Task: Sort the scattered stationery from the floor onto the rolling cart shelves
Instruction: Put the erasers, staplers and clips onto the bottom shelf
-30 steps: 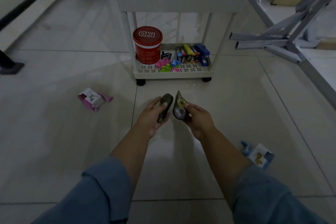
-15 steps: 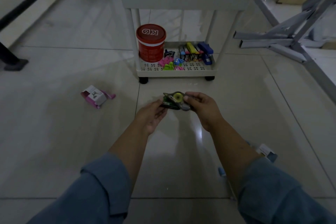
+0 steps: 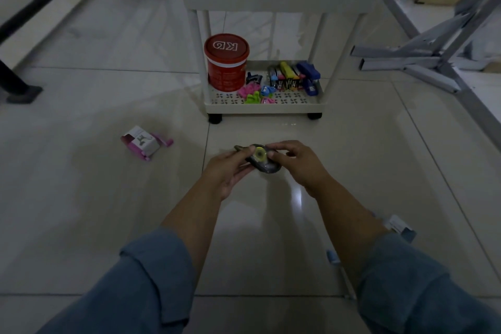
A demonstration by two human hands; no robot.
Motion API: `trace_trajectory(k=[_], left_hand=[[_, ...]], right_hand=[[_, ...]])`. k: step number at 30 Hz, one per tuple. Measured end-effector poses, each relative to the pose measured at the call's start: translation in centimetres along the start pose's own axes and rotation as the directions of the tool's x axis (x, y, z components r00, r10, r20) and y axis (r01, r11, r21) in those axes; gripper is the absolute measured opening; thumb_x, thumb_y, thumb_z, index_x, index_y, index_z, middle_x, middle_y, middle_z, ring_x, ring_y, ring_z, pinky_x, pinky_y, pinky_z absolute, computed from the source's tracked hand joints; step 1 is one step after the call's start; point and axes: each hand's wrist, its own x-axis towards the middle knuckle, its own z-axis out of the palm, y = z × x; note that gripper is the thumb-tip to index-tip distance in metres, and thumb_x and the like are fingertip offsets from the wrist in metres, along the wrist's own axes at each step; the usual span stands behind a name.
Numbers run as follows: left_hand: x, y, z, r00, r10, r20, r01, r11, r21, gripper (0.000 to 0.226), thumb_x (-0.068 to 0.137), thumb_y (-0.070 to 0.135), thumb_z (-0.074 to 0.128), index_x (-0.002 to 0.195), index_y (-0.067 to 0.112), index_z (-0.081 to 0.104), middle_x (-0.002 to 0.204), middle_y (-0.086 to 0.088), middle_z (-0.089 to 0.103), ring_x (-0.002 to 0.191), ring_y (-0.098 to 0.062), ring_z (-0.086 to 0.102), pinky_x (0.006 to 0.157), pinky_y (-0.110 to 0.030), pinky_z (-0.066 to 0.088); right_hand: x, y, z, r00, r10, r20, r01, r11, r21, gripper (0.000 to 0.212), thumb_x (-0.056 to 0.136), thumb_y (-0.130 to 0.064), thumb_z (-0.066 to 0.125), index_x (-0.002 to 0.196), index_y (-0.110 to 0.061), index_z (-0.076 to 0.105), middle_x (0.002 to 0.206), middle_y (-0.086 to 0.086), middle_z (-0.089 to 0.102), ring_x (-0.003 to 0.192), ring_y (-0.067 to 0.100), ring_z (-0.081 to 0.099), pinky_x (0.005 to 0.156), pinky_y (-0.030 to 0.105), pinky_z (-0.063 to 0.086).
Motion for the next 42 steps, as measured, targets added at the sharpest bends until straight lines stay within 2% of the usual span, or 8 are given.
trace_trajectory(k=[7,17,22,24,26,29,34,42], left_hand=[[-0.1,-0.1,0.3,0.992,0.036,-0.12,-0.034,0.999,0.022,0.031,0.082,0.019,0.071,0.105,0.001,0.061,0.088,-0.009,0.067,0.078,-0.012,0.065,0.056,-0.011,0.054],[1.3,0.1,1.0,0.997,0.043,-0.064,-0.027,0.973,0.23,0.034,0.082,0.032,0.069,0.101,0.004,0.063,0.094,-0.011,0.068,0.081,-0.017,0.067,0.073,-0.022,0.055],[2.2,2.4,2.7,0.98,0.198,0.028,-0.195,0.915,0.353,0.034,0.09,0.043,0.056,0.102,0.013,0.064,0.104,-0.006,0.067,0.097,-0.019,0.065,0.078,-0.023,0.052],[3.6,3.7,2.9,0.931,0.362,0.048,-0.312,0.718,0.622,0.043,0.094,0.046,0.047,0.122,0.016,0.058,0.124,-0.003,0.057,0.122,-0.021,0.051,0.094,-0.027,0.042],[5.7,4.8,2.4,0.9,0.42,0.119,-0.264,0.305,0.915,0.065,0.094,0.054,0.038,0.147,0.018,0.028,0.155,-0.003,0.025,0.144,-0.02,0.019,0.116,-0.036,0.018],[9.0,5.6,1.0,0.934,0.305,0.187,-0.158,-0.119,0.98,0.078,0.091,0.063,0.028,0.151,0.022,-0.001,0.16,0.0,-0.007,0.147,-0.018,-0.005,0.118,-0.044,-0.001],[10.7,3.9,0.2,0.895,0.391,0.213,-0.099,-0.291,0.952,0.085,0.091,0.064,0.029,0.15,0.014,-0.005,0.159,-0.005,-0.006,0.147,-0.022,-0.003,0.119,-0.036,0.001],[10.7,3.2,1.1,0.858,0.451,0.244,-0.083,-0.347,0.934,0.091,0.09,0.065,0.028,0.149,0.003,-0.005,0.158,-0.016,-0.002,0.147,-0.03,0.0,0.119,-0.035,-0.002]], right_hand=[[-0.5,-0.6,1.6,0.971,-0.17,0.167,0.224,0.893,-0.391,0.068,0.076,-0.024,0.076,0.135,-0.008,0.047,0.136,0.011,0.051,0.123,0.023,0.049,0.099,0.02,0.033],[1.2,0.3,1.3,0.984,-0.149,0.098,0.177,0.894,-0.412,0.044,0.072,-0.023,0.078,0.111,-0.011,0.062,0.106,0.008,0.066,0.095,0.023,0.06,0.079,0.029,0.046],[4.0,-0.8,-1.2,0.984,-0.164,0.077,0.181,0.898,-0.402,0.062,0.072,-0.023,0.078,0.128,-0.017,0.053,0.123,0.006,0.062,0.109,0.021,0.058,0.096,0.032,0.047],[6.3,-1.8,-3.1,0.983,-0.183,0.027,0.176,0.885,-0.432,0.068,0.075,-0.019,0.076,0.136,-0.021,0.046,0.132,0.007,0.055,0.118,0.022,0.053,0.098,0.028,0.041],[9.1,-2.8,-4.8,0.974,-0.224,-0.04,0.178,0.857,-0.484,0.062,0.077,-0.015,0.073,0.134,-0.017,0.048,0.131,0.011,0.054,0.118,0.026,0.052,0.092,0.021,0.037],[13.6,-3.9,-6.4,0.977,-0.213,-0.027,0.151,0.771,-0.618,0.054,0.079,-0.01,0.07,0.129,-0.011,0.051,0.129,0.015,0.054,0.117,0.03,0.051,0.087,0.024,0.039],[19.0,-3.8,-6.6,0.986,0.052,0.16,0.104,0.558,-0.823,0.057,0.08,-0.008,0.068,0.133,-0.01,0.048,0.131,0.016,0.053,0.117,0.031,0.051,0.093,0.031,0.044],[21.8,-2.1,-6.7,0.949,0.197,0.244,0.165,0.35,-0.922,0.061,0.082,-0.013,0.067,0.139,-0.012,0.044,0.137,0.016,0.045,0.12,0.032,0.048,0.099,0.033,0.04]])
